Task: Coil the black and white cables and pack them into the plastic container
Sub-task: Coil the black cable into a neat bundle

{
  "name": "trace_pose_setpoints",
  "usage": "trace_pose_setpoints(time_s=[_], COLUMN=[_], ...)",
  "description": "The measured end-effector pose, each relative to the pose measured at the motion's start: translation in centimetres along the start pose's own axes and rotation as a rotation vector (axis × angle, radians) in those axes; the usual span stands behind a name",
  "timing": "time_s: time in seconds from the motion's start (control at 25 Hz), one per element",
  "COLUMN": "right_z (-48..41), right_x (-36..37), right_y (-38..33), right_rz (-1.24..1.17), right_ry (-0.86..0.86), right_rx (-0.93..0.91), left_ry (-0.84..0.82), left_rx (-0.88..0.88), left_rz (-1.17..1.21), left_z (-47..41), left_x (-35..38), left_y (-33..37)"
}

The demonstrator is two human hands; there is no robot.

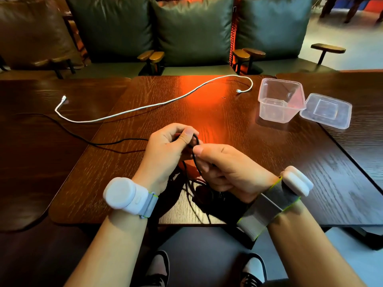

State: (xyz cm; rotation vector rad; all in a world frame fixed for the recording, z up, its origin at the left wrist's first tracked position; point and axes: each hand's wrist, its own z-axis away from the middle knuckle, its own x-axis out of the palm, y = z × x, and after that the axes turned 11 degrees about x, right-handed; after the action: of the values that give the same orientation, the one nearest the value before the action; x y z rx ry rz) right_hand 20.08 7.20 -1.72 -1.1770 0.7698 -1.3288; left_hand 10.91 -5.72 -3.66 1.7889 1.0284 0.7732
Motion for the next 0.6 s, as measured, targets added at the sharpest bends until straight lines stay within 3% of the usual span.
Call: trace_pose_setpoints(time_s=[0.24,0.44,0.6], right_z=[0.5,0.3,0.3], right_x=[-0.1,0.1,0.0], right_y=[0.0,-0.8,-1.1], right_rz=[-0.038,-0.509,-0.826], right_ry=[-0.093,-0.341,-0.477], right_rx=[-0.05,-0.061,-0.051], left_ry=[0.116,-0.177,-0.368], left_rx=[-0.155,0.479,0.548], left_rz=[-0.085,-0.684,-0.774], left_z=[-0.3,0.1,0.3], left_x=[-1.2,-1.5,-1.0], left_y=[0.0,-0.4,-0.6])
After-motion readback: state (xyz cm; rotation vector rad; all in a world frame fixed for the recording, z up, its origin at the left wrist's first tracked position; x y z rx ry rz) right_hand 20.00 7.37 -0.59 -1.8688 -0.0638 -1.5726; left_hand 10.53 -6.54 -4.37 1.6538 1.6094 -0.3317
